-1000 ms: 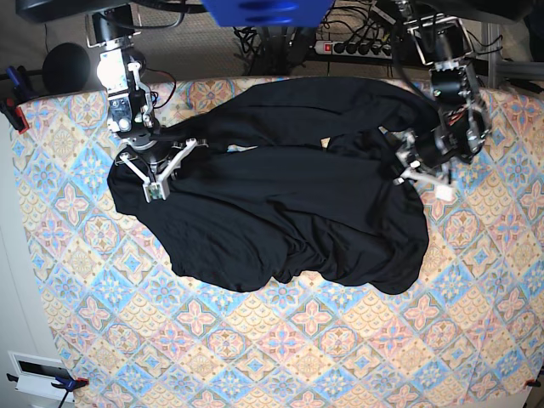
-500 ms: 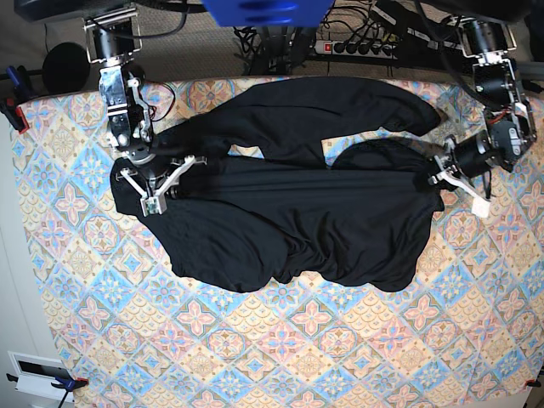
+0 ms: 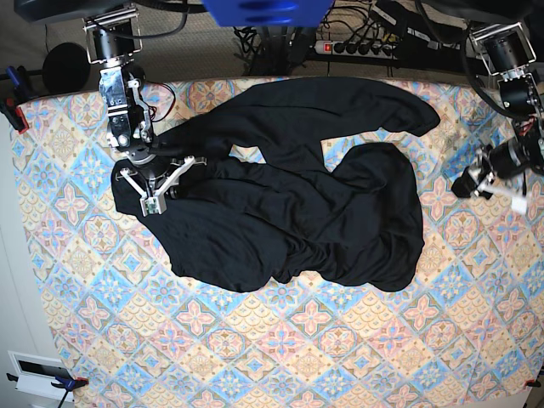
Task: Layout the t-shirt on the table in an organized manner, then fold the t-shirt properly
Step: 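Grasp the shirt fabric with both grippers and pull it apart, then regrasp the shirt edge with the left gripper near the collar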
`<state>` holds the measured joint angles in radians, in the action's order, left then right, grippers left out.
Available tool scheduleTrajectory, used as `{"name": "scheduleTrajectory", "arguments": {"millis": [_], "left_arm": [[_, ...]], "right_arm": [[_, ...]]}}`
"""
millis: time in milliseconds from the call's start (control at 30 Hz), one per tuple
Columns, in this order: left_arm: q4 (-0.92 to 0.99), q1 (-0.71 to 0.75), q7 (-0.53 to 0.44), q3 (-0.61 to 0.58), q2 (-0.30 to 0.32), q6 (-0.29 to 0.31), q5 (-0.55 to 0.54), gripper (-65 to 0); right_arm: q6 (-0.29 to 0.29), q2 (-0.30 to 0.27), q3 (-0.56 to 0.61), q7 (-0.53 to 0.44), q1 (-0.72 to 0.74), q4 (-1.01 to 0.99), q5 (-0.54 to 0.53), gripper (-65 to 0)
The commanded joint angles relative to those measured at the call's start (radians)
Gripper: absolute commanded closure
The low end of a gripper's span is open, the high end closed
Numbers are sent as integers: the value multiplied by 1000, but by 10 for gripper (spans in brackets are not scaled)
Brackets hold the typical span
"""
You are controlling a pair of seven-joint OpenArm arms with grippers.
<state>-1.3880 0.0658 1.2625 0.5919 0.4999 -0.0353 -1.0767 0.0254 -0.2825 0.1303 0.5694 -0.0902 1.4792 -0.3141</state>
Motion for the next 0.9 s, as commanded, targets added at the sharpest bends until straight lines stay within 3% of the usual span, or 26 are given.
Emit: {"name": "scheduleTrajectory", "arguments": {"millis": [0,167,233,300,533,667,867], "left_arm": [[0,-14,0,46,7,7,-35,-266],[-3,41,30,110,-24,8,-153,-264],[-4,49,79,73,-31,8,-219,-264],[-35,50,89,3,-50,8,-213,-265],[-299,35,89,-220,-140,2,-9,-269],[-449,32,89,-376,-146,2,163,-269],[-495,32,89,-536,-146,1,379,-270]], "right_arm": [[-28,-11,1,93,-9,-21,34,-26],[-28,-11,1,91,-9,-21,34,-26],[-28,-11,1,91,-10,-21,34,-26],[-28,-10,1,91,-10,-21,34,-26],[-28,4,1,91,-9,-19,34,-26],[-28,4,1,91,-9,-19,34,-26],[-28,4,1,91,-9,-19,34,-26]]}}
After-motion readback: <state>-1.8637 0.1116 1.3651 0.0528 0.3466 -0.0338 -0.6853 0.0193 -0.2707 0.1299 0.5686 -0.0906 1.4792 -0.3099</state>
